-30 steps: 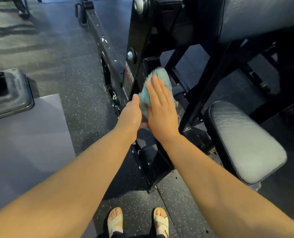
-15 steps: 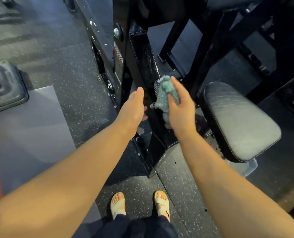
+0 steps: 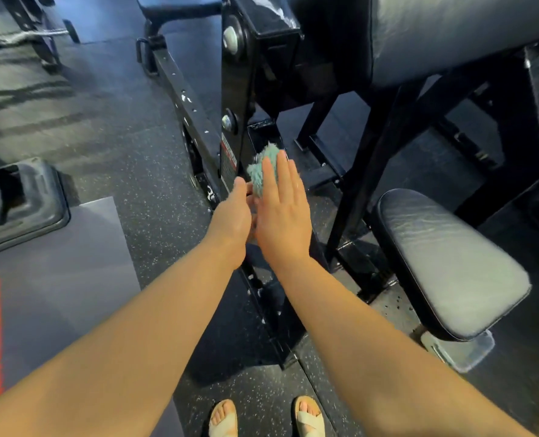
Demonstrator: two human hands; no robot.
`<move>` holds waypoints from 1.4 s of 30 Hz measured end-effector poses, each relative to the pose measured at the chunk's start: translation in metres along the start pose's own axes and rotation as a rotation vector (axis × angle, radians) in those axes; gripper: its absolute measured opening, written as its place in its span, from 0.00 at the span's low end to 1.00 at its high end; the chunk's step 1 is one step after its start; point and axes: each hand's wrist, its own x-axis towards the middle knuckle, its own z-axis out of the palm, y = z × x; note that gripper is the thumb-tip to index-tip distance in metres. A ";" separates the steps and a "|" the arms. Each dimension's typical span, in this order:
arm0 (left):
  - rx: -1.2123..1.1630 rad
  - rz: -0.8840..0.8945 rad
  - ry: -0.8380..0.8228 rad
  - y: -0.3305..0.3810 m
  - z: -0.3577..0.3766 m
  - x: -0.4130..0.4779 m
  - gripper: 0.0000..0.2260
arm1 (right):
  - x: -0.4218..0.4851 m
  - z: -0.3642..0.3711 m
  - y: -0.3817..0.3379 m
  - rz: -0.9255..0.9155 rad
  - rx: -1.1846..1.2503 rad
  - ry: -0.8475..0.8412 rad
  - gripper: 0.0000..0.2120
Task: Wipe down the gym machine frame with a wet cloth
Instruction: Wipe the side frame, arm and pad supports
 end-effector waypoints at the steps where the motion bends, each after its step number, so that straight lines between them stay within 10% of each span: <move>1: 0.014 -0.027 -0.040 -0.002 -0.001 0.000 0.19 | -0.022 0.001 0.009 -0.030 -0.014 -0.005 0.28; 12: 0.042 -0.035 -0.075 0.014 -0.007 0.001 0.19 | 0.065 -0.020 -0.028 0.201 0.065 -0.073 0.32; 20: 0.136 -0.126 -0.143 -0.031 -0.007 -0.010 0.19 | -0.108 -0.019 0.028 0.204 0.018 -0.059 0.41; 28: -0.111 -0.163 -0.049 -0.060 -0.001 -0.015 0.20 | -0.001 -0.013 -0.004 0.159 0.103 -0.019 0.31; 36: 0.038 -0.154 -0.047 -0.115 0.012 -0.041 0.18 | -0.196 0.004 0.061 0.286 0.252 -0.046 0.32; 42: 0.091 -0.108 -0.030 -0.125 0.014 -0.050 0.16 | -0.124 -0.003 0.040 0.335 0.287 0.034 0.30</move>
